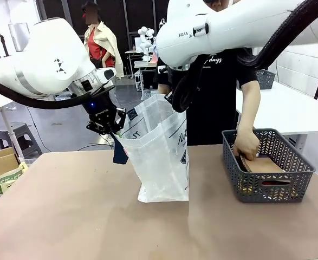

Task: Transfer purchased items from the store into the shopping bag.
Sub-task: Open the Reusable shopping bag in the center of the table.

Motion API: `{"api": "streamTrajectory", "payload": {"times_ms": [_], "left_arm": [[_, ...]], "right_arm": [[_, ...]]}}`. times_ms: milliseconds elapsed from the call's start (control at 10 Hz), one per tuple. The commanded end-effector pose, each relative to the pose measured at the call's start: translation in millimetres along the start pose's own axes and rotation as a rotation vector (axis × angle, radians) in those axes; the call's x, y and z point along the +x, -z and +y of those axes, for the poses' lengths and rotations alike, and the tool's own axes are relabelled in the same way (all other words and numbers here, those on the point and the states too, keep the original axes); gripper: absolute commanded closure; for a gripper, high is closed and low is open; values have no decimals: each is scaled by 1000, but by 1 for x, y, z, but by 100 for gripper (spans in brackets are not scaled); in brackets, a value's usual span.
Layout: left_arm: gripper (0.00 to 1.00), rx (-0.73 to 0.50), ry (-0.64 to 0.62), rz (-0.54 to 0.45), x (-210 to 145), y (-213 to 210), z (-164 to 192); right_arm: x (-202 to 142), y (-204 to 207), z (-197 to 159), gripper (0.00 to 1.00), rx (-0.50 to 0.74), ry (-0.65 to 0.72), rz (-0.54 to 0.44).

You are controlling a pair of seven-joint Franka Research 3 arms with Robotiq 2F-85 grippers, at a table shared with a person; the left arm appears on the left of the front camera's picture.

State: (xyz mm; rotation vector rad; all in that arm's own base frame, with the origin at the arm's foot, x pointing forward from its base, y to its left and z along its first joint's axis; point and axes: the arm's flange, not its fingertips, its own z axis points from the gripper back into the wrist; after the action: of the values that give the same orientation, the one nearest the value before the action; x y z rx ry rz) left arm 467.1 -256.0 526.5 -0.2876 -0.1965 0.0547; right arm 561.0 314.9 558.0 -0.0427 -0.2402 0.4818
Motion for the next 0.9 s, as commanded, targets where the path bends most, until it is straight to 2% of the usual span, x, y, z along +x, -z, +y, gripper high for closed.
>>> {"api": "streamTrajectory", "payload": {"times_ms": [0,200,300,400,600,800], "left_arm": [[100,-8,30,-22,4,0,5],[100,-1,4,-3,1,0,0],[100,-1,-107,56,9,6,-14],[100,17,-169,82,11,7,-21],[100,8,-244,41,7,3,-19],[100,27,-290,12,5,0,-12]], "right_arm": [[-1,-3,10,100,-14,23,-6],[0,-1,4,100,1,1,-2],[5,3,-11,100,79,-145,11],[15,7,-31,100,110,-187,-4],[24,11,-51,100,212,-245,31],[34,17,-62,100,255,-270,75]]}}
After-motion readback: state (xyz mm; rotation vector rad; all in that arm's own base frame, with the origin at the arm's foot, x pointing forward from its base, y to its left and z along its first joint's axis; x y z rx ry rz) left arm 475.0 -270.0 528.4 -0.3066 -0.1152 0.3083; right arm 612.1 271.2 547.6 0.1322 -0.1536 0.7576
